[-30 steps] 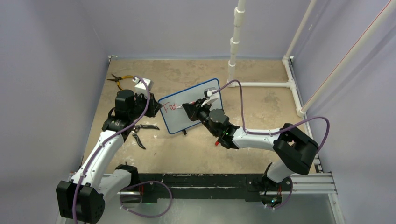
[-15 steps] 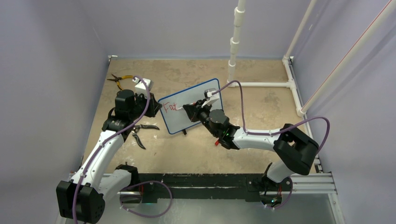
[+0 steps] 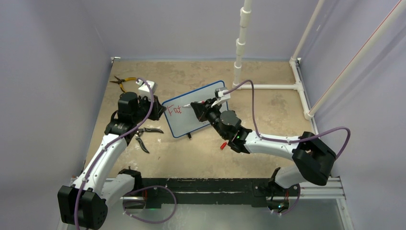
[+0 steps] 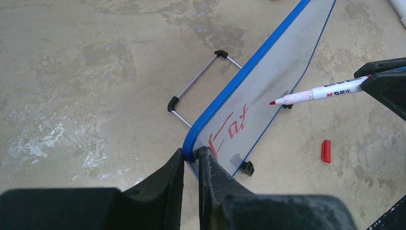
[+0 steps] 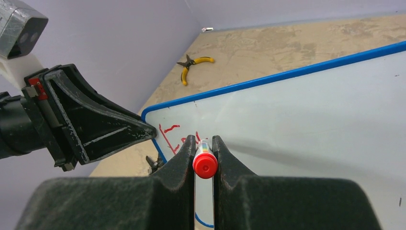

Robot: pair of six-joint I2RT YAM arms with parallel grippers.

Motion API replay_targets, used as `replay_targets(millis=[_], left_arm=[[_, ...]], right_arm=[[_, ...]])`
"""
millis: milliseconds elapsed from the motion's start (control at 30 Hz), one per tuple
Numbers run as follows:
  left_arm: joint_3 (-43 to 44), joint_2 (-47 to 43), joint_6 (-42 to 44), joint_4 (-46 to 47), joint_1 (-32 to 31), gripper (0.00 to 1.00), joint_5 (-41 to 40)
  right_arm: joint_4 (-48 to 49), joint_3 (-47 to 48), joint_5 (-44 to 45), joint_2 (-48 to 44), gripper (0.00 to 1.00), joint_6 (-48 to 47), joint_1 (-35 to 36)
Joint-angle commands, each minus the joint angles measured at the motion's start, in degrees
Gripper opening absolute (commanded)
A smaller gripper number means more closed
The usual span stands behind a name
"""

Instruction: Write a sentence on the whiteboard

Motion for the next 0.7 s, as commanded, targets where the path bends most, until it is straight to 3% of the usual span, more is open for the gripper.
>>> replay_targets(millis=[0,667], left_arm=[[0.2,0.3,1.1,0.6,0.0,0.0,0.9],[0.3,0.3,1.2,0.6,0.0,0.0,1.1]], right_arm=[[0.4,3.1,0.2,0.3,0.0,-2.5,-0.2],[0.0,6.1,1.1,3.9,0.0,-3.7,-1.0]])
